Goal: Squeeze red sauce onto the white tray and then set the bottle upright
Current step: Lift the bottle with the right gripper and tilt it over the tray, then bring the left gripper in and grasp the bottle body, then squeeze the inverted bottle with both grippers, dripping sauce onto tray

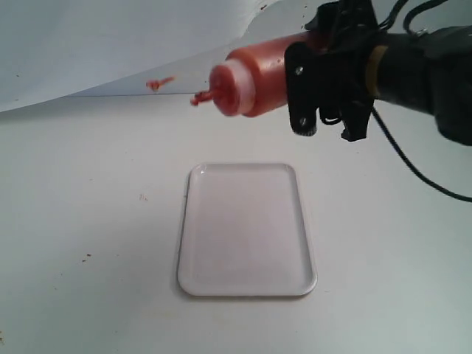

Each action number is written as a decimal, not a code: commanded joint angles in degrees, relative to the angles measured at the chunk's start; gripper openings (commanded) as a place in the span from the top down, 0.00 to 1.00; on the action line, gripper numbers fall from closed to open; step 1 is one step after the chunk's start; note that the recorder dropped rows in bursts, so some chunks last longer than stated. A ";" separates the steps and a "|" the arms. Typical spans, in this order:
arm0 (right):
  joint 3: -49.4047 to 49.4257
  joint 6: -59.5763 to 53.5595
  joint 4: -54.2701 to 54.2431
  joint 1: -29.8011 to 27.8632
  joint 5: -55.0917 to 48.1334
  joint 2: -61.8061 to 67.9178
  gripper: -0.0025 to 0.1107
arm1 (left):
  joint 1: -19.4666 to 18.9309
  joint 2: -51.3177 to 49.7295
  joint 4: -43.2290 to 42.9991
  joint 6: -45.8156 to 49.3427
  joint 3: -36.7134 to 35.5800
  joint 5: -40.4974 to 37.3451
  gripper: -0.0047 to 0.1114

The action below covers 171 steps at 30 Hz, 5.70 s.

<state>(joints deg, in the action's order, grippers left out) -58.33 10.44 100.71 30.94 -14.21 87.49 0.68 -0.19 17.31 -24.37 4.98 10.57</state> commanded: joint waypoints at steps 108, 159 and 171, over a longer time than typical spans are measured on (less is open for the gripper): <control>-0.41 -41.59 -4.38 21.71 -27.56 4.78 0.98 | 19.95 -106.75 -88.49 -16.08 51.35 34.51 0.82; -0.41 -41.70 -4.38 21.71 -28.85 4.78 0.98 | 19.95 -106.75 -96.06 -15.76 51.35 34.65 0.20; -0.41 -41.70 -4.38 21.71 -28.85 4.78 0.98 | 19.95 -106.75 -96.06 -15.76 51.35 34.65 0.20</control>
<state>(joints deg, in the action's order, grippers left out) -58.33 -31.78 94.24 52.61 -41.34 93.04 20.42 -107.11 -78.93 -39.83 56.30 45.40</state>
